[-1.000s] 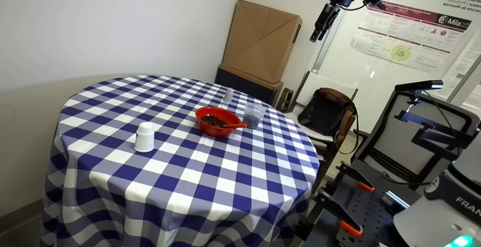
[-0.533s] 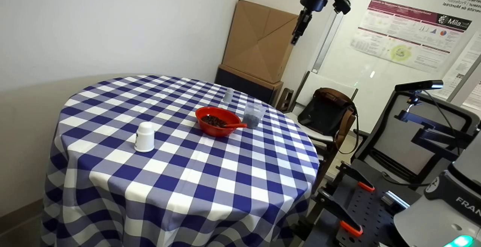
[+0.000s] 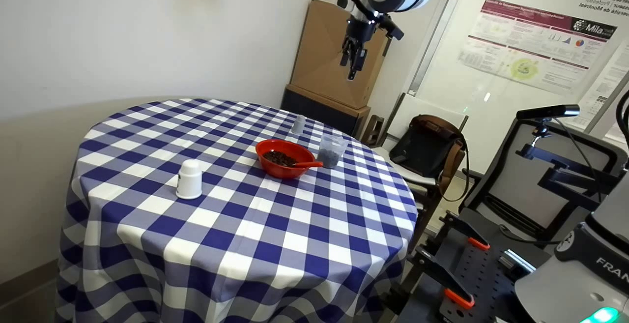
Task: Pour the contents of the clear jar into the red bowl
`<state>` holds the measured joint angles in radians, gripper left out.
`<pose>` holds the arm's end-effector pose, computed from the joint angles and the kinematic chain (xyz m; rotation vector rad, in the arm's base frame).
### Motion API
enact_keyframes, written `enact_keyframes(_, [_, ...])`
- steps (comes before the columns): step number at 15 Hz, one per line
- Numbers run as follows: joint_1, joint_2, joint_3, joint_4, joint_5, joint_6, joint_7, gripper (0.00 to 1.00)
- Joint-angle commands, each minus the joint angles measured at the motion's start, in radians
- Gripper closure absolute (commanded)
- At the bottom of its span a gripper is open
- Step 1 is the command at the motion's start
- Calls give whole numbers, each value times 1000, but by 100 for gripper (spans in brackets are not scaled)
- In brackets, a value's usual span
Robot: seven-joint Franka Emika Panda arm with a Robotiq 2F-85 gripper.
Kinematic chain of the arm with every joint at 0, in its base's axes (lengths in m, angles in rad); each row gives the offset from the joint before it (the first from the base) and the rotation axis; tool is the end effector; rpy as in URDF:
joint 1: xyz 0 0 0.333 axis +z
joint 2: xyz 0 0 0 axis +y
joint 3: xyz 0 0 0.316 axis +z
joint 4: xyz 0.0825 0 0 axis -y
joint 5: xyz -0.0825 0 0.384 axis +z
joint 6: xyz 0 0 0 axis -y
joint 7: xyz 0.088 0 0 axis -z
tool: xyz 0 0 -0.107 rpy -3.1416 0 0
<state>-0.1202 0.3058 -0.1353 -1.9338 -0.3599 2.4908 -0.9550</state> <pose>0.6188 -0.1547 0.3557 2.4418 1.2889 0.0510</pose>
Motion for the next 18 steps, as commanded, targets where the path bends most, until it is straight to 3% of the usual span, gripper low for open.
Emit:
enact_keyframes(1, [-51,159,50,180,13,-73,-204,0])
enact_keyframes(5, [-61,253,47,252,-29,-150,-347,0])
enact_keyframes(9, [-60,278,20,237,-82,-168,-404,0])
enact_keyframes(12, [-40,302,-18,212,-164,-137,-369,0])
enact_keyframes(18, [-40,327,-21,157,-239,-133,-370,0])
